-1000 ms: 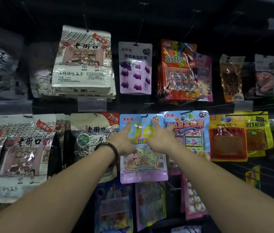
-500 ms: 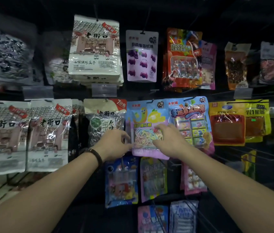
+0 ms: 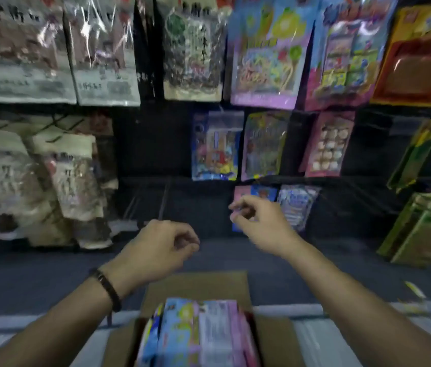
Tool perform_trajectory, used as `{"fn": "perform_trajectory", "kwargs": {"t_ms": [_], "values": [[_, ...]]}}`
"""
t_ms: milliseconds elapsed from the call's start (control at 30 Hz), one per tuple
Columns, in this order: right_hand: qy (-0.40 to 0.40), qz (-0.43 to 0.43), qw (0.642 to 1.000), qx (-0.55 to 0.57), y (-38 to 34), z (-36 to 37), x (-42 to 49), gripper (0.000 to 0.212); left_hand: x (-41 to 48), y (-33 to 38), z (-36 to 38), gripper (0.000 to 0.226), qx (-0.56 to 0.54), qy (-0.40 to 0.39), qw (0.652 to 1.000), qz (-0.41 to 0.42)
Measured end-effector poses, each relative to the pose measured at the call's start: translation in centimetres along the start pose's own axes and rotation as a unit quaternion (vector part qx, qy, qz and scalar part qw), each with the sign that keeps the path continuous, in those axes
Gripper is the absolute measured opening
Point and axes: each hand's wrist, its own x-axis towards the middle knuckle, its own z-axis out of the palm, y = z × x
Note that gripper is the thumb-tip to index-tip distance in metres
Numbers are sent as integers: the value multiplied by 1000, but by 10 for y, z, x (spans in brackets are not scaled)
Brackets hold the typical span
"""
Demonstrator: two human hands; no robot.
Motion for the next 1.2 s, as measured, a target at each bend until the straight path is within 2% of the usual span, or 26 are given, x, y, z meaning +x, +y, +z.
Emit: {"fn": "perform_trajectory", "kwargs": {"t_ms": [100,167,233,300,367,533,667,800,900,1033,1167,1200], "values": [[-28,31,999,-19,61,69,-26,10,-27,-44,59,26,1,-64,996,-67],[-55,73,995,-45,110,119,-50,14,-45,-70,96,28,-8,-100,989,-105],[-140,131,977,-91,152,161,-76,15,-60,-87,124,30,20,-178,976,-128],[-232,145,945,-181,182,194,-95,32,-66,-96,138,48,66,-273,951,-132],[-280,138,923,-223,195,218,-104,44,-63,-102,144,64,57,-295,944,-138],[-287,83,901,-314,215,261,-106,59,-55,-114,150,50,89,-306,934,-159],[-282,66,892,-347,229,284,-98,82,-50,-115,155,53,69,-329,927,-168],[-323,58,865,-378,242,300,-89,101,-49,-110,154,59,81,-349,919,-166],[-335,62,848,-406,246,307,-83,102,-47,-108,150,61,79,-366,911,-171],[-344,56,821,-453,238,305,-81,90,-46,-108,148,62,81,-380,906,-169],[-307,51,830,-462,240,302,-82,95,-44,-112,150,58,83,-380,906,-166],[-286,36,835,-470,240,298,-84,90,-43,-112,150,56,82,-377,908,-164]]}}
